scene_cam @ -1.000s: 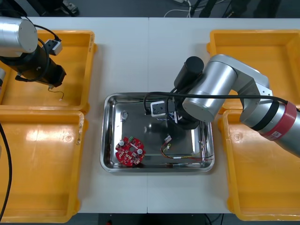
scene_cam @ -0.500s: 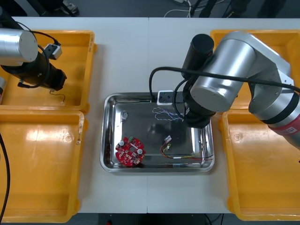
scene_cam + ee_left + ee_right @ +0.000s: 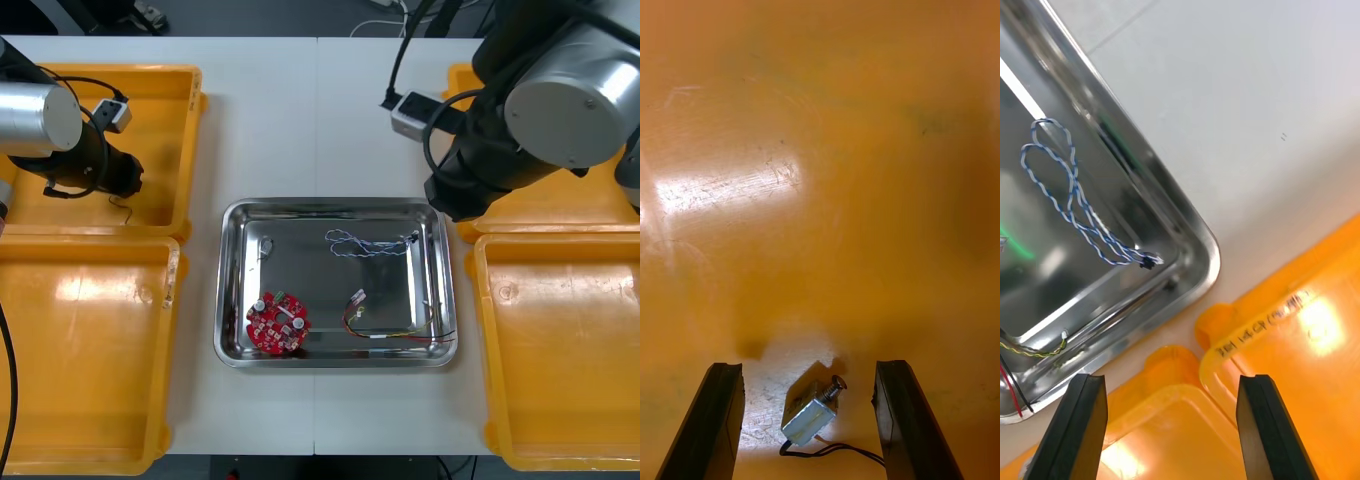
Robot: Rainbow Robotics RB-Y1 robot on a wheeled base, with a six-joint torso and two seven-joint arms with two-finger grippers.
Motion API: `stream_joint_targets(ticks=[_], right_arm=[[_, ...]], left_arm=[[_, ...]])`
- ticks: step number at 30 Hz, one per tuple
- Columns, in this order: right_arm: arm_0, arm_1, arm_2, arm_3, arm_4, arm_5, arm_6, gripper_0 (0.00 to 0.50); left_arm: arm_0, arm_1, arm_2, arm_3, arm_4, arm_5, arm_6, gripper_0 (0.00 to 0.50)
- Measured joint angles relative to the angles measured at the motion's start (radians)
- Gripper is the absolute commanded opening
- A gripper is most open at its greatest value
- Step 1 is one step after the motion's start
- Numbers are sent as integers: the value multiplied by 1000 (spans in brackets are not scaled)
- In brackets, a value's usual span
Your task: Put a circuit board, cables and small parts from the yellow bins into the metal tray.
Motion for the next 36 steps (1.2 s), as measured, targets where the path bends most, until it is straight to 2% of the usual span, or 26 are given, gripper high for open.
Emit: stream_joint_targets(ticks=[5, 10, 16, 21, 26, 32, 36], right_arm=[[53, -48, -81, -20, -19, 0, -199, 500], [128, -105, -152, -58, -24, 0, -256, 500], [184, -149, -208, -61, -37, 0, -457, 500], [231, -176, -254, -77, -39, 0, -525, 500], [275, -204, -281, -91, -43, 0, -667, 500], [318, -230, -327, -91, -75, 0, -686, 500], [368, -254, -387, -91, -141, 0, -688, 500]], left_arm=[[1, 0, -5, 0, 0, 0, 0, 500], [1, 0, -6, -1, 0, 0, 0, 500], [1, 4, -6, -7, 0, 46, 0, 500], [1, 12, -6, -29, 4, 99, 0, 500], [1, 16, -6, -38, 13, 103, 0, 500], [6, 16, -6, -38, 17, 84, 0, 500], [16, 16, -6, -39, 19, 59, 0, 500]])
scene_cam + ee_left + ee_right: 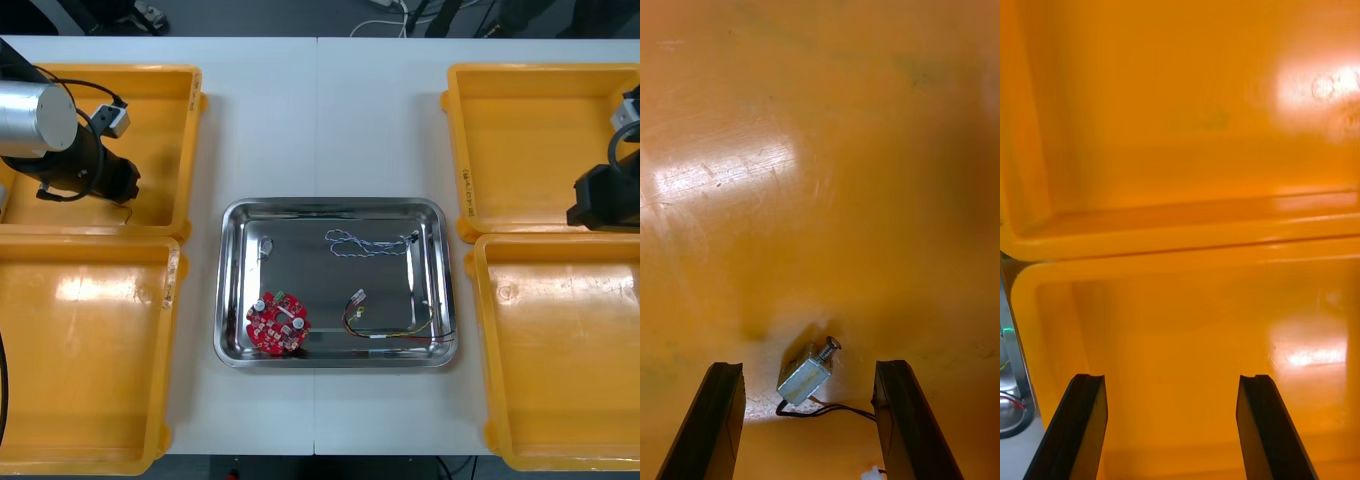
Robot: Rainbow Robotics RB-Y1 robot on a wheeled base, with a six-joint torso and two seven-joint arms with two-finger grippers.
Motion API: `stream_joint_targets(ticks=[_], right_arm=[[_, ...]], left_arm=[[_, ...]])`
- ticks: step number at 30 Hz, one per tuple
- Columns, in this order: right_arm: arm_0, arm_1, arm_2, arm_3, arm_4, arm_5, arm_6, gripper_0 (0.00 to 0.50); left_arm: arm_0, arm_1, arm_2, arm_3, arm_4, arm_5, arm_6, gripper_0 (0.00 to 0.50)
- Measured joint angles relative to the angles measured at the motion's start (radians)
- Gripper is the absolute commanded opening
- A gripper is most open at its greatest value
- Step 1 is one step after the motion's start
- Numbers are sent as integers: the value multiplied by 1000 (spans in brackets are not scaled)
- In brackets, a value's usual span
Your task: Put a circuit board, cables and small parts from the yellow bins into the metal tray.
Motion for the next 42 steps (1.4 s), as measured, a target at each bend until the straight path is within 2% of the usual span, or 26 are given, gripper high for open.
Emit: stream_joint_targets(ticks=[4, 8, 16, 21, 22, 23, 25, 26, 30, 35, 42], right_arm=[[61, -32, -63, 0, -53, 0, 0, 500], [99, -63, -90, 0, -60, 0, 0, 500], [126, -69, -115, 23, -70, -5, 0, 500], [161, -69, -136, 58, -80, -74, 0, 500], [167, -69, -138, 65, -81, -84, 0, 500], [173, -69, -140, 70, -82, -93, 0, 500], [186, -69, -143, 79, -82, -112, 0, 500], [192, -69, -145, 82, -82, -120, 0, 500], [210, -50, -169, 88, -53, -126, 24, 500], [223, -14, -193, 91, 21, -126, 176, 500], [228, 12, -193, 92, 44, -126, 181, 500]], left_arm=[[6, 1, 0, 0, 0, -17, 0, 500], [16, 1, 0, 0, 1, -28, 0, 500], [43, 2, 0, -3, 4, -58, -4, 500], [43, 2, 0, -4, 6, -58, -4, 500], [43, 2, 0, -4, 6, -58, -4, 481], [43, 2, 0, -4, 6, -58, -4, 272], [44, 2, 0, -4, 7, -60, -4, 39], [44, 2, 0, -4, 7, -63, -4, 0], [46, 2, -3, -4, 7, -76, -4, 0], [48, 3, -7, -5, 7, -83, -4, 0], [48, 3, -7, -5, 7, -83, -4, 0]])
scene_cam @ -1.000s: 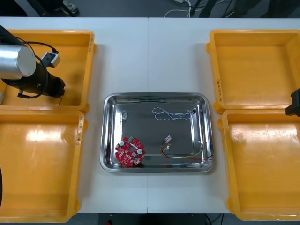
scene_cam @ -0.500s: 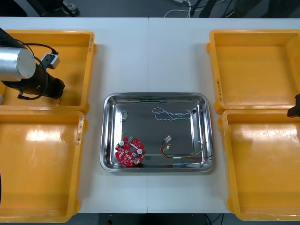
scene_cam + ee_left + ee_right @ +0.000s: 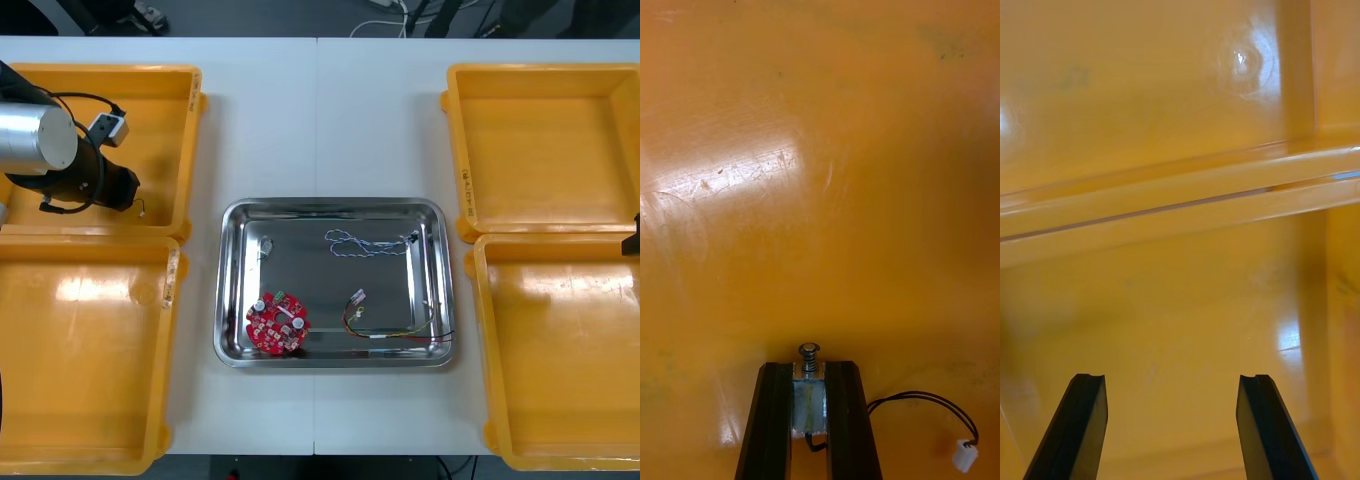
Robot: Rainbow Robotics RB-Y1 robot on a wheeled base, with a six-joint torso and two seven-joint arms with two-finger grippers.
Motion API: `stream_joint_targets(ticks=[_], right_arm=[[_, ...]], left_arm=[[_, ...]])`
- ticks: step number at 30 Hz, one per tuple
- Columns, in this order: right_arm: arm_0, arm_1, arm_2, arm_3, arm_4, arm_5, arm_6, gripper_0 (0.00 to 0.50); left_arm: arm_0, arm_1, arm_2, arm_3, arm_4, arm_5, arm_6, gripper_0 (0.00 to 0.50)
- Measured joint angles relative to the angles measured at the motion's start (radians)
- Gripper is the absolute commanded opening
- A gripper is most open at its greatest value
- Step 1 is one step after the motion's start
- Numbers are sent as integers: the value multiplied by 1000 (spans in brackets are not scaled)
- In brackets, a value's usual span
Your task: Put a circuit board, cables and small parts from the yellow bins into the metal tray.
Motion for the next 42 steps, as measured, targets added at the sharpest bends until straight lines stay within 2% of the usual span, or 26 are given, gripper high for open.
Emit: stream_joint_targets(ticks=[7, 20, 29, 32, 36, 42], right_arm=[[9, 57, 0, 1, 18, -1, 0, 500], [42, 65, -1, 2, 17, -34, 10, 500], [42, 64, -10, 2, 7, -37, 76, 500], [44, 64, -17, 2, 6, -38, 165, 500], [47, 62, -26, 3, 1, -39, 193, 500], [50, 55, -27, 4, 1, -39, 193, 500]], left_arm=[[0, 1, 1, -12, 0, 12, 0, 0], [1, 2, 51, -227, -12, 293, 0, 0], [1, 0, 37, -393, -15, 444, 3, 0], [-1, -6, 10, -432, -20, 483, 10, 0], [-14, -28, -41, -474, -32, 544, 85, 0], [-42, -80, -119, -526, -43, 584, 368, 0]])
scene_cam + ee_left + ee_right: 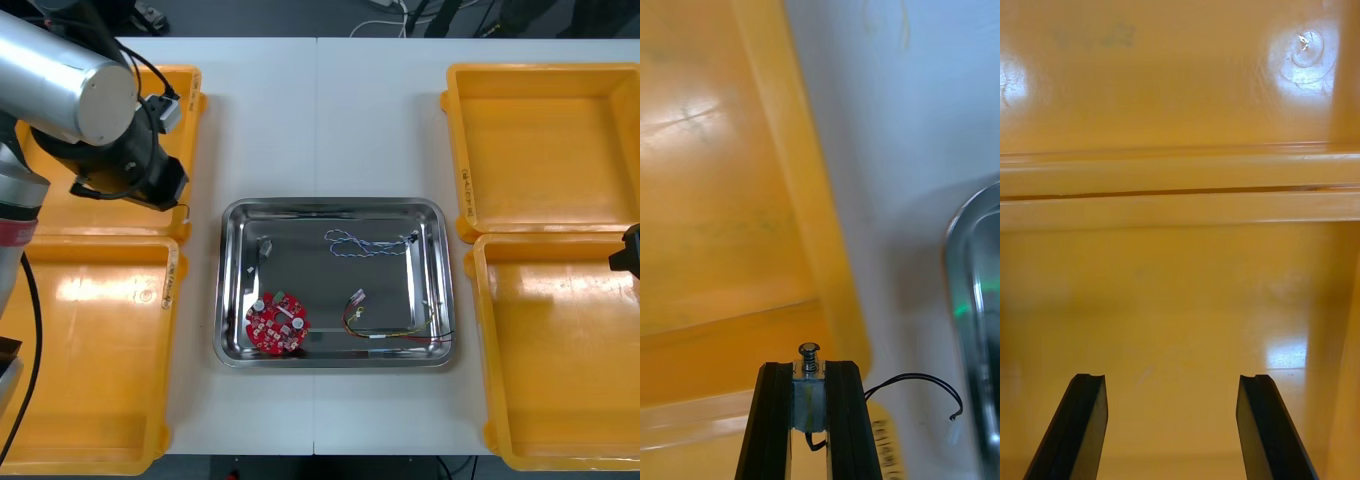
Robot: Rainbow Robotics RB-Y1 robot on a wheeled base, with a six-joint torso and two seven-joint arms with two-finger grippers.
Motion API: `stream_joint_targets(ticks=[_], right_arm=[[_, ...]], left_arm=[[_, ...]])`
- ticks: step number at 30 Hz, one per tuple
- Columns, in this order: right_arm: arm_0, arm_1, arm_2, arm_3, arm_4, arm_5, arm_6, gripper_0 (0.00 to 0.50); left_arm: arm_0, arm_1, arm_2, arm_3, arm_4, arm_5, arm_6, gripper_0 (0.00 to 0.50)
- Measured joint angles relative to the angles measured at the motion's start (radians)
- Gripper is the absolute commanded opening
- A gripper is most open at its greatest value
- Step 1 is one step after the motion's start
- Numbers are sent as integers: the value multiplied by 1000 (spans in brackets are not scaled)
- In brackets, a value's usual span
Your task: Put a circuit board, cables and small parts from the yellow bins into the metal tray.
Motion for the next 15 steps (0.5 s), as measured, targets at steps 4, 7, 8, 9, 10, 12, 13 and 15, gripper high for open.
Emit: stream_joint_targets(ticks=[4, 7, 8, 9, 10, 12, 13, 15], right_arm=[[12, 0, -3, 0, 1, -16, 0, 500], [25, -1, -4, 0, 2, -23, 0, 500], [29, -1, -4, 0, 2, -25, 0, 500], [32, -1, -4, 0, 2, -25, 0, 500], [34, -1, -4, 0, 2, -25, 0, 500], [36, -1, -4, 1, 2, -26, 0, 500], [36, -1, -4, 1, 2, -29, 0, 500], [37, -1, -4, 8, 2, -41, 0, 500]], left_arm=[[-11, -36, -54, -26, -12, 1, 97, 0], [-18, -57, -95, -30, -17, 1, 97, 0], [-21, -65, -110, -30, -22, 1, 97, 0], [-24, -73, -127, -30, -28, -1, 98, 0], [-26, -79, -145, -30, -33, -5, 98, 0], [-29, -91, -179, -30, -38, -24, 102, 0], [-29, -95, -197, -30, -39, -36, 108, 0], [-30, -102, -231, -31, -41, -67, 128, 0]])
